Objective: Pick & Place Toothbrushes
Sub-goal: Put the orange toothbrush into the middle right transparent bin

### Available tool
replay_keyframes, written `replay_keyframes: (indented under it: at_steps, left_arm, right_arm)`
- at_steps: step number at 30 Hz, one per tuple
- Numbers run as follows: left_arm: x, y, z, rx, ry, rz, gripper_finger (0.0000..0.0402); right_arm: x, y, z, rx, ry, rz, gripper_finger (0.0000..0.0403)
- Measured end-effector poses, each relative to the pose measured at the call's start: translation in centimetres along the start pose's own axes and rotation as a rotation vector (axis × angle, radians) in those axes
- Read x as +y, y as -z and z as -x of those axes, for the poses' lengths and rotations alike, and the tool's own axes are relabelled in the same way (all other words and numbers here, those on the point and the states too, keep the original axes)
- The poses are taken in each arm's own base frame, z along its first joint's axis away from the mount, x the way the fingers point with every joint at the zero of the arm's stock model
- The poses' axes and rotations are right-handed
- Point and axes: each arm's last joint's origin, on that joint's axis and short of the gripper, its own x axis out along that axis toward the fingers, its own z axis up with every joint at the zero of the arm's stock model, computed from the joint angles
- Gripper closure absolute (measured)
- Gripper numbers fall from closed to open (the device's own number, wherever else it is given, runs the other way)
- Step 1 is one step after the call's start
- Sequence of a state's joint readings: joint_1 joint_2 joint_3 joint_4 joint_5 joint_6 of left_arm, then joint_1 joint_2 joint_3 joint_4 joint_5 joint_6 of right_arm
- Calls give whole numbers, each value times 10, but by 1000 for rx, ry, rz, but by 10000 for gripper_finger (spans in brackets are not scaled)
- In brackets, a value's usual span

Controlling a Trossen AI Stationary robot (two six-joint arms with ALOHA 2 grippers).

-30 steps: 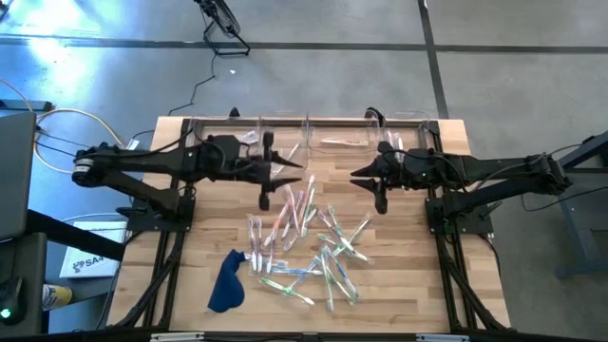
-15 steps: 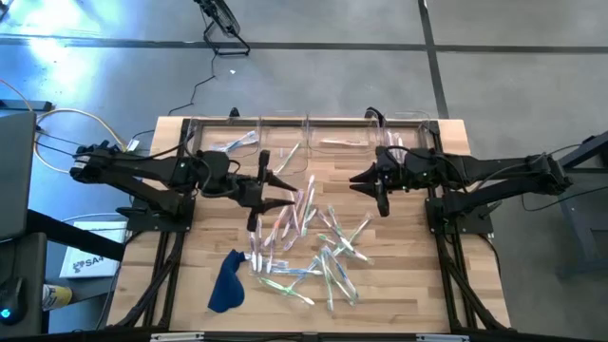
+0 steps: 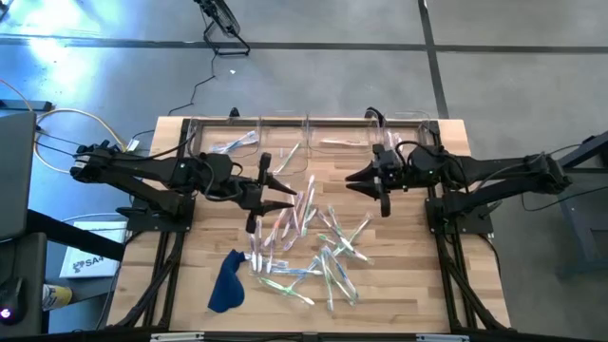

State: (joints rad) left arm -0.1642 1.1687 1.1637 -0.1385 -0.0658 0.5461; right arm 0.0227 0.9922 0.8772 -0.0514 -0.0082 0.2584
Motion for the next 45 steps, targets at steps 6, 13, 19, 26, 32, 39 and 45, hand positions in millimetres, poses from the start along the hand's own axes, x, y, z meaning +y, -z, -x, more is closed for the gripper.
replay_keyframes:
  at_steps: [6, 13, 19, 26, 32, 39, 45]
  left_arm:
    - [0, 0, 0, 0, 0, -6, 270]
    - [-2, 3, 0, 32, 20, -10, 270]
    - [-3, 4, 0, 44, 27, -4, 270]
    - [-3, 12, 1, 159, -38, 43, 270]
    - [-7, 20, 2, 262, -42, 189, 270]
    - [-8, 22, 3, 269, -32, 301, 270]
    - [-9, 22, 3, 267, -26, 310, 270]
  right_arm:
    - [-1, 6, -17, 19, -25, 0, 321]
    - [-3, 15, -34, 60, -37, -1, 321]
    - [-3, 17, -41, 51, -39, 0, 321]
    - [-3, 17, -41, 61, -43, -1, 321]
    - [-2, 18, -40, 79, -107, -2, 321]
    - [-2, 18, -40, 76, -107, 39, 321]
    - [-2, 18, -40, 79, -108, 42, 321]
